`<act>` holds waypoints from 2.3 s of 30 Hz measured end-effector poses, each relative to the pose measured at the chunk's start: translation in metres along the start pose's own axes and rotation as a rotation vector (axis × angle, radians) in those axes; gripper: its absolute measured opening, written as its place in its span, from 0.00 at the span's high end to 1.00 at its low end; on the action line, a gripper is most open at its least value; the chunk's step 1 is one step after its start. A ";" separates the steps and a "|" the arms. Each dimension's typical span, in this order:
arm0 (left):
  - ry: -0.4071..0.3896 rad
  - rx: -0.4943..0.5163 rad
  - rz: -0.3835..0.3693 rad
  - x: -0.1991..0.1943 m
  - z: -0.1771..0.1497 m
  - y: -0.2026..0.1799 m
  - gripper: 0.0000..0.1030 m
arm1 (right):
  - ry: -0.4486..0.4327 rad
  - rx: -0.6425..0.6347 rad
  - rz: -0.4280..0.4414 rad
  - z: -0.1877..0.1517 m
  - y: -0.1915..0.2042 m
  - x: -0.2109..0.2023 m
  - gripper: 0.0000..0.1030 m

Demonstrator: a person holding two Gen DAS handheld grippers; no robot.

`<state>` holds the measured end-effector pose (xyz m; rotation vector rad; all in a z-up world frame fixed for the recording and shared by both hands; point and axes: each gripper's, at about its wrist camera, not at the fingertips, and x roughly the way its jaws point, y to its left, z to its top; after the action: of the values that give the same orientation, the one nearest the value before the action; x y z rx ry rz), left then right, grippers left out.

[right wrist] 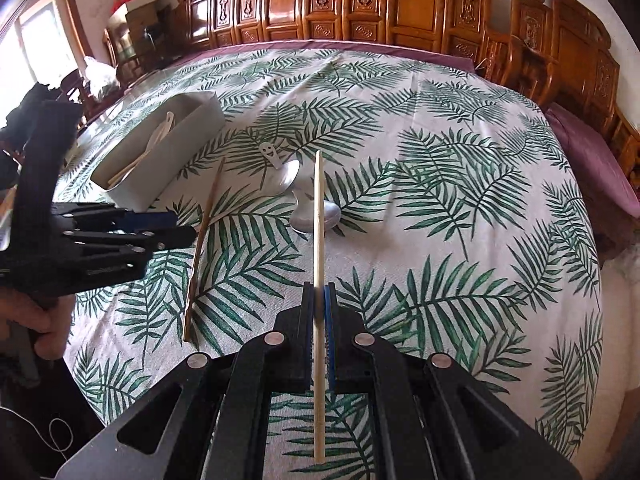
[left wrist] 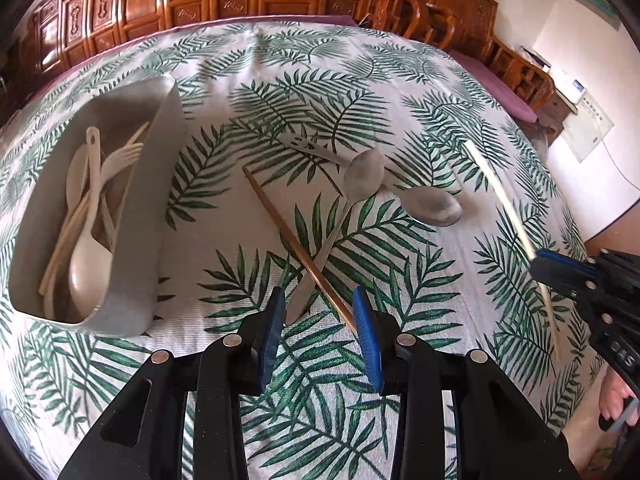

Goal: Organize utensils
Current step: 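Grasp another wooden chopstick with the left tool while the right tool holds its chopstick, then lower the chopstick into the tray and open the left tool while the right tool carries its chopstick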

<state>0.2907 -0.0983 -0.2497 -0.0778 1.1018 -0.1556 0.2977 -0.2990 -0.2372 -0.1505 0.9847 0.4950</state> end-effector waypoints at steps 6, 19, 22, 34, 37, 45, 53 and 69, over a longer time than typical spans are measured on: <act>0.014 -0.008 0.039 0.010 0.003 -0.007 0.68 | -0.028 0.011 0.011 0.001 -0.003 -0.010 0.94; 0.029 0.021 0.073 0.014 -0.001 -0.019 0.84 | -0.048 0.063 0.018 0.004 -0.018 -0.019 0.94; 0.032 0.031 0.087 0.017 0.001 -0.021 0.84 | -0.047 0.061 0.018 0.004 -0.018 -0.019 0.94; 0.051 0.007 0.084 0.019 0.008 -0.016 0.96 | -0.041 0.057 0.013 0.004 -0.017 -0.017 0.94; 0.053 0.008 0.059 0.015 0.006 -0.014 0.96 | -0.040 0.055 0.010 0.003 -0.017 -0.017 0.94; 0.018 0.009 -0.018 -0.013 0.008 -0.017 0.96 | -0.037 0.044 0.010 0.003 -0.011 -0.016 0.94; -0.041 0.013 -0.039 -0.055 0.001 -0.006 0.96 | -0.038 0.016 0.021 0.007 0.002 -0.018 0.94; -0.146 0.006 0.026 -0.110 0.001 0.051 0.96 | -0.051 -0.061 0.067 0.015 0.049 -0.024 0.94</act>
<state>0.2469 -0.0302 -0.1592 -0.0687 0.9565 -0.1279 0.2756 -0.2592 -0.2045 -0.1595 0.9272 0.5878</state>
